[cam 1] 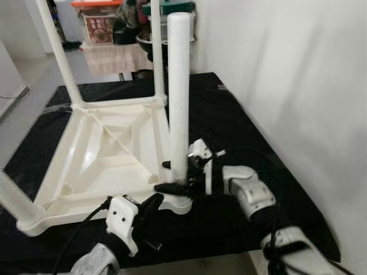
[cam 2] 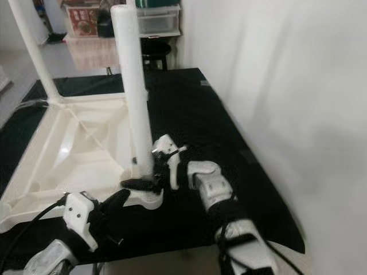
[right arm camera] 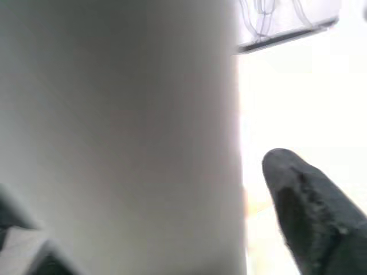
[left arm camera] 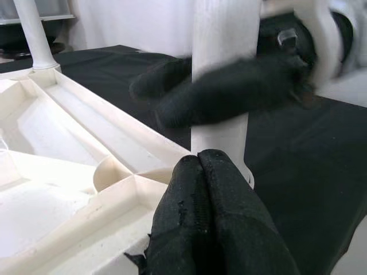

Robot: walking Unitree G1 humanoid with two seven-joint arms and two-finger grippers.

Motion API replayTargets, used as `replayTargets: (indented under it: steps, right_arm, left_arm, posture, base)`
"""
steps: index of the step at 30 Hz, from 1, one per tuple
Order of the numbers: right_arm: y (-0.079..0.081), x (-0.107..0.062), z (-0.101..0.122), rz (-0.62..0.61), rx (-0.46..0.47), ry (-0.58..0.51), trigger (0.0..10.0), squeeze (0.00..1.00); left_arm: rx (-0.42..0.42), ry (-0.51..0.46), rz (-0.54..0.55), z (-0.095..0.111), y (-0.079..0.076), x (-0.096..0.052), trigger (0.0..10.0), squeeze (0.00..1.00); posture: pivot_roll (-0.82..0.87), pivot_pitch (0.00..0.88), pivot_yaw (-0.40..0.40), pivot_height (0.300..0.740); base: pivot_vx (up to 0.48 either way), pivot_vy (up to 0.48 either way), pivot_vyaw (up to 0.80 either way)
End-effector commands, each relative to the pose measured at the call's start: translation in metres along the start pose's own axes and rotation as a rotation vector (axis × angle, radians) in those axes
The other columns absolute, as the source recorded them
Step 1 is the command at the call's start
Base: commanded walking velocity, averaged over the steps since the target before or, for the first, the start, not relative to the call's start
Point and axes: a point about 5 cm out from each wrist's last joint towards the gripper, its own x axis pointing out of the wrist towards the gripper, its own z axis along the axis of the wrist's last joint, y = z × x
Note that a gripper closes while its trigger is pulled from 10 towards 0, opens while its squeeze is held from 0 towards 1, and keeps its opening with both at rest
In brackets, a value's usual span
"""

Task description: Building children table

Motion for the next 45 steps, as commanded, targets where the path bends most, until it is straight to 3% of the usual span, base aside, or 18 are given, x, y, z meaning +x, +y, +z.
replayTargets:
  steps: [1, 12, 15, 17, 18, 20, 22, 23, 25, 30, 31, 32, 33, 34, 35, 42, 43, 45]
  right_arm:
    - [0.000, 0.000, -0.003, 0.010, 0.023, -0.016, 0.0, 0.00]
    - [-0.003, -0.028, -0.034, -0.089, 0.064, 0.001, 0.0, 0.00]
    - [0.004, -0.033, -0.051, -0.221, 0.056, 0.025, 0.0, 0.00]
    - [0.013, -0.033, -0.067, -0.427, 0.064, 0.062, 0.0, 0.00]
    - [0.013, -0.033, -0.067, -0.427, 0.064, 0.062, 0.0, 0.00]
    - [0.054, 0.001, -0.087, -0.691, 0.204, 0.070, 0.0, 0.00]
    - [0.065, 0.011, -0.088, -0.749, 0.240, 0.069, 0.0, 0.00]
    - [0.065, 0.011, -0.088, -0.749, 0.240, 0.069, 0.0, 0.00]
    - [0.060, 0.033, -0.078, -0.733, 0.209, 0.054, 0.0, 0.00]
    - [0.056, 0.050, -0.068, -0.693, 0.160, 0.049, 0.0, 0.00]
    - [0.055, 0.056, -0.064, -0.690, 0.139, 0.049, 1.3, 0.00]
    - [0.053, 0.058, -0.064, -0.701, 0.132, 0.055, 10.0, 0.00]
    - [0.050, 0.057, -0.064, -0.703, 0.130, 0.049, 10.0, 0.09]
    - [0.049, 0.055, -0.064, -0.705, 0.132, 0.044, 10.0, 0.09]
    - [0.047, 0.051, -0.065, -0.690, 0.149, 0.024, 10.0, 1.00]
    - [0.051, 0.039, -0.061, -0.717, 0.175, -0.015, 10.0, 1.00]
    - [0.050, 0.021, -0.057, -0.687, 0.168, -0.083, 10.0, 1.00]
    - [0.050, 0.013, -0.055, -0.675, 0.156, -0.106, 10.0, 1.00]
  left_arm:
    - [0.005, 0.011, 0.006, -0.002, 0.001, -0.001, 10.0, 0.00]
    - [-0.002, 0.018, -0.001, -0.003, -0.002, -0.003, 10.0, 0.00]
    - [-0.007, 0.020, -0.003, -0.004, -0.003, -0.003, 10.0, 0.00]
    - [-0.009, 0.023, -0.005, -0.005, -0.003, -0.004, 10.0, 0.00]
    - [-0.009, 0.023, -0.005, -0.005, -0.003, -0.004, 10.0, 0.00]
    - [-0.022, 0.025, -0.009, -0.006, -0.003, -0.003, 10.0, 0.00]
    - [-0.028, 0.024, -0.013, -0.006, -0.003, -0.002, 10.0, 0.00]
    - [-0.028, 0.024, -0.013, -0.006, -0.003, -0.002, 10.0, 0.00]
    - [-0.034, 0.018, -0.037, -0.006, -0.005, 0.003, 10.0, 0.00]
    - [-0.035, 0.008, -0.041, -0.005, -0.006, 0.007, 10.0, 0.00]
    - [-0.036, 0.001, -0.028, -0.005, -0.005, 0.008, 10.0, 0.00]
    - [-0.032, 0.000, -0.012, -0.005, -0.004, 0.009, 10.0, 0.00]
    - [-0.032, 0.005, 0.004, -0.006, -0.003, 0.008, 10.0, 0.00]
    - [-0.032, 0.009, 0.013, -0.007, -0.002, 0.008, 10.0, 0.00]
    - [-0.037, 0.018, 0.028, -0.009, -0.002, 0.007, 10.0, 0.00]
    - [-0.074, 0.026, 0.074, -0.012, 0.003, 0.007, 10.0, 0.00]
    - [-0.150, 0.013, 0.148, -0.013, 0.012, 0.007, 10.0, 0.00]
    - [-0.190, 0.003, 0.178, -0.013, 0.016, 0.008, 10.0, 0.00]
  posture:
    - [0.08, 0.000, -0.015, 0.740]
    - [0.05, 0.000, -0.005, 0.740]
    - [0.03, 0.000, -0.012, 0.740]
    - [0.03, 0.000, -0.012, 0.740]
    - [0.03, 0.000, -0.012, 0.740]
    - [0.02, 0.000, 0.017, 0.740]
    - [0.02, 0.000, 0.017, 0.740]
    - [0.02, 0.000, 0.017, 0.740]
    - [0.00, 0.000, 0.019, 0.740]
    - [0.02, 0.000, 0.000, 0.740]
    - [0.03, 0.000, -0.010, 0.740]
    - [0.03, 0.000, -0.018, 0.740]
    - [0.03, 0.000, -0.018, 0.740]
    - [0.03, 0.000, -0.019, 0.740]
    - [0.03, 0.000, -0.019, 0.740]
    - [0.02, 0.000, -0.011, 0.740]
    - [0.00, 0.000, -0.002, 0.740]
    - [-0.02, 0.000, 0.010, 0.740]
  base:
    - [0.000, 0.000, 0.00]
    - [0.000, 0.000, 0.00]
    - [0.000, 0.000, 0.00]
    - [0.000, 0.000, 0.00]
    - [0.000, 0.000, 0.00]
    - [0.000, 0.000, 0.00]
    - [0.000, 0.000, 0.00]
    - [0.000, 0.000, 0.00]
    - [0.000, 0.000, 0.00]
    - [0.000, 0.000, 0.00]
    - [0.000, 0.000, 0.00]
    - [0.000, 0.000, 0.00]
    - [0.000, 0.000, 0.00]
    - [0.000, 0.000, 0.00]
    - [0.000, 0.000, 0.00]
    - [0.000, 0.000, 0.00]
    - [0.000, 0.000, 0.00]
    - [0.000, 0.000, 0.00]
